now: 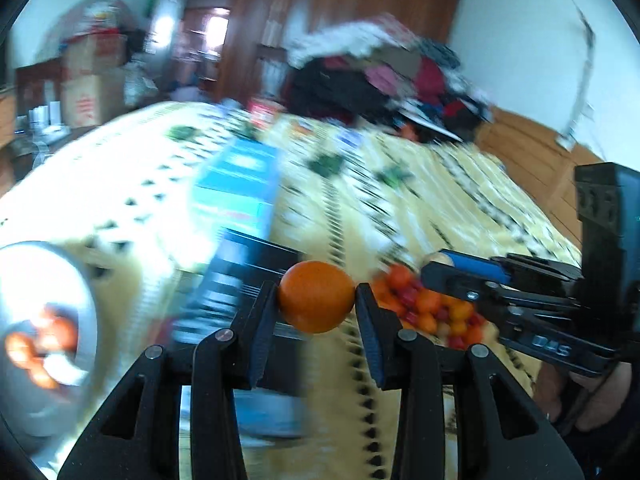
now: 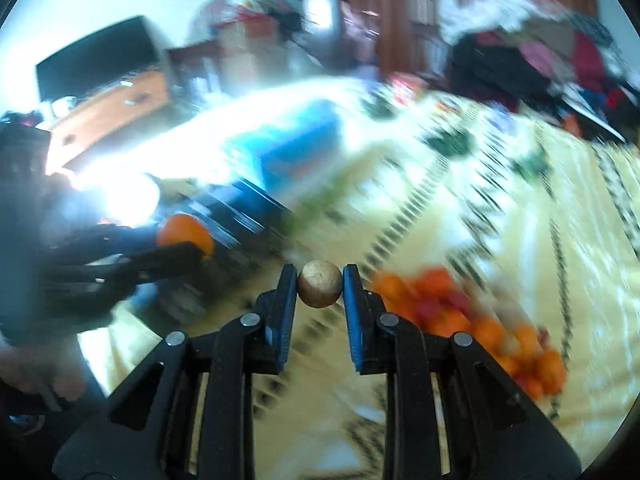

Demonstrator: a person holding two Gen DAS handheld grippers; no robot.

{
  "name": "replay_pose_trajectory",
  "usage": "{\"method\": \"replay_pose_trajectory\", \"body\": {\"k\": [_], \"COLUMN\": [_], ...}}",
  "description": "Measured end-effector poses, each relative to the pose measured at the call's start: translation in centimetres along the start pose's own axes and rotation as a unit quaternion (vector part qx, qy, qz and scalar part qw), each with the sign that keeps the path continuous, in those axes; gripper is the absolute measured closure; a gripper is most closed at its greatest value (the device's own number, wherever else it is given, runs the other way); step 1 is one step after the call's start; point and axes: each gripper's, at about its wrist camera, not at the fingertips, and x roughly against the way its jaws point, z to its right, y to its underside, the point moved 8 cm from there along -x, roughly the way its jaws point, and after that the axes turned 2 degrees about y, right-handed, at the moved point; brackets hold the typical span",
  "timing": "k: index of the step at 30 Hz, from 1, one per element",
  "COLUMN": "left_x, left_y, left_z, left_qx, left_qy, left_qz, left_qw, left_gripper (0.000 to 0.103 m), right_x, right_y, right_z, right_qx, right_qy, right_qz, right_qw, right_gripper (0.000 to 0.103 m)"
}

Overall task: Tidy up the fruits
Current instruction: 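Carry the orange and kiwi over the steel bowl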

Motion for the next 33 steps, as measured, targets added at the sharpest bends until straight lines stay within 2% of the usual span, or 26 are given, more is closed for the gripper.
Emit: {"method": "replay_pose_trajectory", "body": {"k": [4,8,11,14,18,24,33], "left_x": [5.0,9.8,11.8,12.2,12.3,11.1,11.6], "left_y": [-1.7,-1.8,-0.4,1.7,4.3,6.1,6.1], "left_z": [-7.4,-15.8,-21.2,-24.9,-27.4,-29.0,-30.0], "left_qx": [0.036,0.086,0.113,0.131,0.141,0.147,0.159], "left_qy": [-0.084,-0.173,-0.228,-0.261,-0.282,-0.287,-0.281], "left_qz": [0.032,0.045,0.028,-0.007,-0.037,-0.068,-0.067], "left_qw": [0.9953,0.9801,0.9667,0.9563,0.9484,0.9442,0.9441], "left_gripper": [0.063,0.063,0.063,0.063,0.063,0.063,0.063], "right_x": [-1.0,-2.6,-4.6,-7.2,-9.8,-12.5,-13.9], "right_y": [-4.7,-8.0,-9.0,-8.5,-7.0,-5.5,-4.5], "right_z": [-7.1,-14.2,-19.1,-22.8,-25.9,-27.4,-28.6], "right_qx": [0.032,0.064,0.08,0.09,0.101,0.099,0.1], "right_qy": [-0.07,-0.137,-0.179,-0.202,-0.213,-0.2,-0.185], "right_qz": [0.019,0.019,0.0,-0.034,-0.079,-0.131,-0.152], "right_qw": [0.997,0.988,0.981,0.975,0.969,0.966,0.966], "right_gripper": [0.079,0.079,0.079,0.079,0.079,0.079,0.079]}}
